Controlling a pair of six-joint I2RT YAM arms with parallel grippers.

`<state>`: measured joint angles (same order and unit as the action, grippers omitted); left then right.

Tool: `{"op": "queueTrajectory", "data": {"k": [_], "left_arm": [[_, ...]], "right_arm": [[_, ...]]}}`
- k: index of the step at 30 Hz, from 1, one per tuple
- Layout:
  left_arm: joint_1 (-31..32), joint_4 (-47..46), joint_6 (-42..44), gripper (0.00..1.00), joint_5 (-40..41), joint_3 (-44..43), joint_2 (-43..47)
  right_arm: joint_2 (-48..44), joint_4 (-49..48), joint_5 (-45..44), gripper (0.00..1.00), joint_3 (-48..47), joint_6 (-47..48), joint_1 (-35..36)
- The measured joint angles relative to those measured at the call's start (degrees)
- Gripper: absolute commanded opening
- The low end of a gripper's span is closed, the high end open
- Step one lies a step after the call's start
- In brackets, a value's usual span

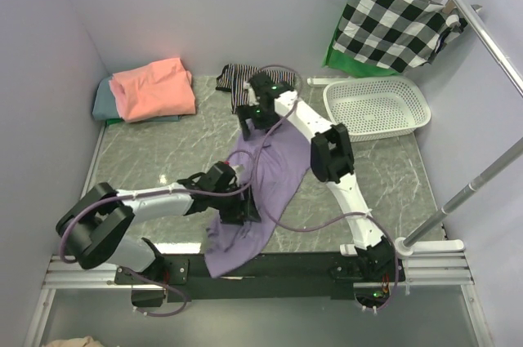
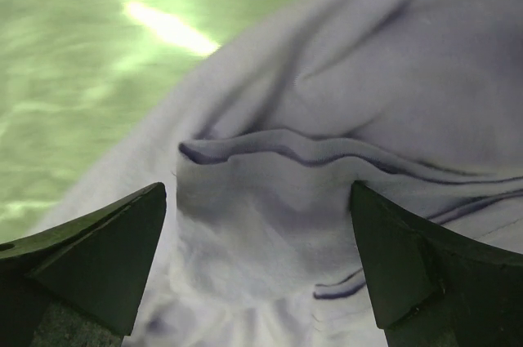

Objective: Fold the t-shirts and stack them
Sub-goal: Fold the tshirt

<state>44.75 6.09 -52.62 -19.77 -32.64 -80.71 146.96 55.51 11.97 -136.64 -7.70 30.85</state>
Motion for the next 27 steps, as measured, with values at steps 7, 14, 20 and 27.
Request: {"op": "queueTrajectory", "data": {"k": [7,14,20,27], "left_arm": [[3.1,10.3,3.5,0.72,-5.8,-8.2,-5.6],[-4.3,24.7,11.4,0.78,0.7,-25.6,-4.9],[-21.9,24.3,18.7,0.91,8.4,-33.7,1.3],[-33.0,16.0,23.1,0.85,5.2,-38.3,-12.2]], "right_arm": [[-3.0,-3.5,4.3,1.0,5.2,4.4,4.4],[-23.8,-8.9,-2.6,1.0,29.3,3.0,-0.4],[-44.7,-18.4,-5.7,1.0,41.3,-2.5,-13.2],[-47.6,-28.2,-2.4,1.0,61.5,-9.6,-13.8]]}}
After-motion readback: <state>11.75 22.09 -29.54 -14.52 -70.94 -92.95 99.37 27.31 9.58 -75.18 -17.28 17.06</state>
